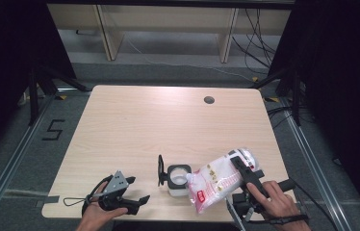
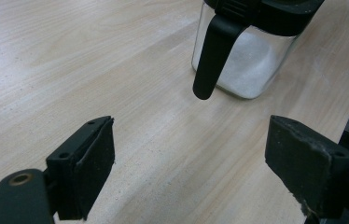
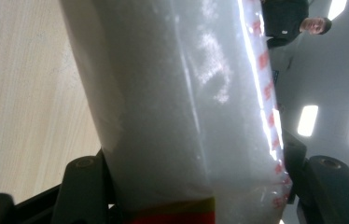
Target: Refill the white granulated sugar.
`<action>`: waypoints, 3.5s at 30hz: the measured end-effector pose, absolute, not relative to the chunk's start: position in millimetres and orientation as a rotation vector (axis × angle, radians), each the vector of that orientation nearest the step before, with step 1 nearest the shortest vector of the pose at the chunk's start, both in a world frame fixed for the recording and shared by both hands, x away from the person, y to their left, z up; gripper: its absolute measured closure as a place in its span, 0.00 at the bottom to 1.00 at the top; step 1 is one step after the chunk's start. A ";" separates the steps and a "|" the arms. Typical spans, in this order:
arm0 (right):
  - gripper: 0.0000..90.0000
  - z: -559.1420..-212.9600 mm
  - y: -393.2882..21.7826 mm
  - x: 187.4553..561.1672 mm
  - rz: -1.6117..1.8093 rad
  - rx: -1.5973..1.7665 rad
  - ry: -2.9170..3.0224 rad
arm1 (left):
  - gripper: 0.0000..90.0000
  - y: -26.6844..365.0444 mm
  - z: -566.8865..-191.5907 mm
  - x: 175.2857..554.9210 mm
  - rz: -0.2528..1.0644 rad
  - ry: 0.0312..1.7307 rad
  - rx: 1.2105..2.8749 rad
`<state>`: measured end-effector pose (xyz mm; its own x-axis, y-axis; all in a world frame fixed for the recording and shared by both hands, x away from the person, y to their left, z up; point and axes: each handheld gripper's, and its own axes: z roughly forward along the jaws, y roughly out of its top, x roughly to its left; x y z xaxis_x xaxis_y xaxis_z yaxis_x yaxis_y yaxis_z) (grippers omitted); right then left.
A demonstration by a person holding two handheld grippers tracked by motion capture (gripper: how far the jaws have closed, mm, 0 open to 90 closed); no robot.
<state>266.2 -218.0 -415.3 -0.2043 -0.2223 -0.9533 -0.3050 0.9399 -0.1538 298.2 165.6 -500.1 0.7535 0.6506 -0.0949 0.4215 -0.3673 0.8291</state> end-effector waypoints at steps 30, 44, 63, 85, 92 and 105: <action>0.46 -418.5 -213.9 266.5 0.038 -0.434 1.792 | 0.17 165.6 -500.3 298.4 0.310 0.804 2.011; 0.47 -417.8 -214.4 266.4 0.060 -0.430 1.790 | 0.17 165.7 -500.2 298.5 0.310 0.804 2.011; 0.48 -417.3 -215.9 267.3 0.077 -0.423 1.792 | 0.17 165.6 -500.3 298.4 0.310 0.805 2.011; 0.49 -421.1 -217.7 268.7 0.056 -0.388 1.832 | 0.17 164.8 -500.3 297.1 0.303 0.832 1.996; 0.50 -425.4 -217.8 267.7 0.035 -0.366 1.826 | 0.17 164.7 -500.3 297.1 0.302 0.833 1.994; 0.50 -430.4 -218.5 270.4 0.038 -0.383 1.803 | 0.17 165.5 -500.0 298.1 0.317 0.809 2.004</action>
